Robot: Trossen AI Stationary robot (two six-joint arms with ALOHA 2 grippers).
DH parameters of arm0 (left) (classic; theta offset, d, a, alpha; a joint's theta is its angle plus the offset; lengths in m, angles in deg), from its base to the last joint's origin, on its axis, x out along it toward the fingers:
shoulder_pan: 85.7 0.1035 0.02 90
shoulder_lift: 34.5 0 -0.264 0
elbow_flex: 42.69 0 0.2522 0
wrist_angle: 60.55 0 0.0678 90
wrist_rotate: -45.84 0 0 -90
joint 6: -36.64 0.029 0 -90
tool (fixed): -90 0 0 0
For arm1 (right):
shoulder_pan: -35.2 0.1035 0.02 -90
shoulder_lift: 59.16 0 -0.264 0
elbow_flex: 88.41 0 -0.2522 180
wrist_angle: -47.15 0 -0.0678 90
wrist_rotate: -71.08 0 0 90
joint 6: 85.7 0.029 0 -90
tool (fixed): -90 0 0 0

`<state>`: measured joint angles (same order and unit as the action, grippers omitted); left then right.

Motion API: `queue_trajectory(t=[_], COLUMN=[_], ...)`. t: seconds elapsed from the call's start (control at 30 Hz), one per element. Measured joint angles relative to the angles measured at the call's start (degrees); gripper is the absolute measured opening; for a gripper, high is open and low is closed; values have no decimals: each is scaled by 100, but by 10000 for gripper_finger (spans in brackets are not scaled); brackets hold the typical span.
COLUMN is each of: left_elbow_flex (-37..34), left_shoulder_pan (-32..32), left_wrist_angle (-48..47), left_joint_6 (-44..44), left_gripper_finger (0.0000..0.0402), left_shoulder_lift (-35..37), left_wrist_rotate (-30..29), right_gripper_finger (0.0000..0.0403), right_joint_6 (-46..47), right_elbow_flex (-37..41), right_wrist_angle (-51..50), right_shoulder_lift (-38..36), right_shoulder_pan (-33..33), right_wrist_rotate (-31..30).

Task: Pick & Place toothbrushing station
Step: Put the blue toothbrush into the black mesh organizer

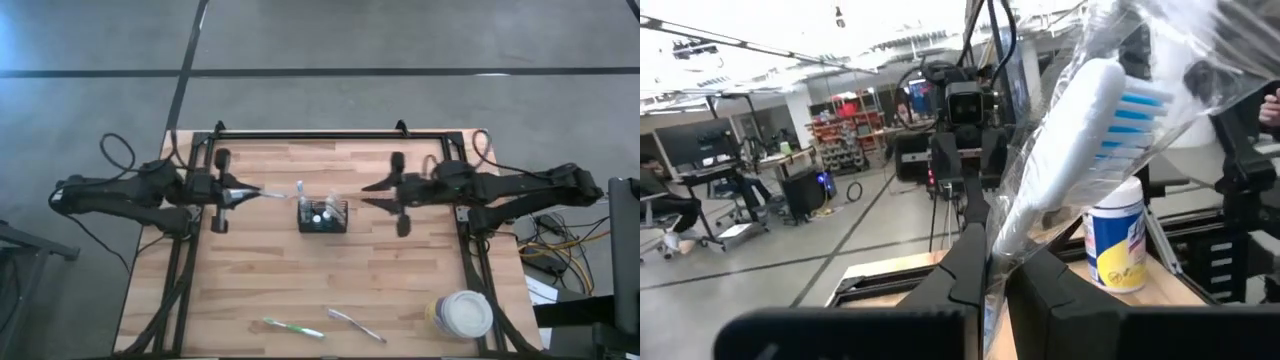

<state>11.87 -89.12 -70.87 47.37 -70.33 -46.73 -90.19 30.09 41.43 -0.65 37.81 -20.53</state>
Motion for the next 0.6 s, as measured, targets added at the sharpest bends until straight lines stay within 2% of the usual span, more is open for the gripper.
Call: queue_trajectory(t=[0.13,0.27,0.37,0.6], left_elbow_flex=[-476,-1097,-1613,-2537], left_shoulder_pan=[0,4,4,4], left_wrist_angle=[-51,225,600,1007], left_joint_6=[-133,-203,-277,-524], left_gripper_finger=[21,21,21,21], left_shoulder_lift=[454,816,1056,1397], left_wrist_rotate=[-15,-28,-39,-232], right_gripper_finger=[61,19,10,8], right_joint_6=[54,131,249,261], right_elbow_flex=[758,1662,2269,3221], right_wrist_angle=[338,1067,1355,1381], right_shoulder_lift=[-885,-1773,-2402,-3477], right_shoulder_pan=[0,-7,-1,-4], right_wrist_rotate=[35,414,455,-10])
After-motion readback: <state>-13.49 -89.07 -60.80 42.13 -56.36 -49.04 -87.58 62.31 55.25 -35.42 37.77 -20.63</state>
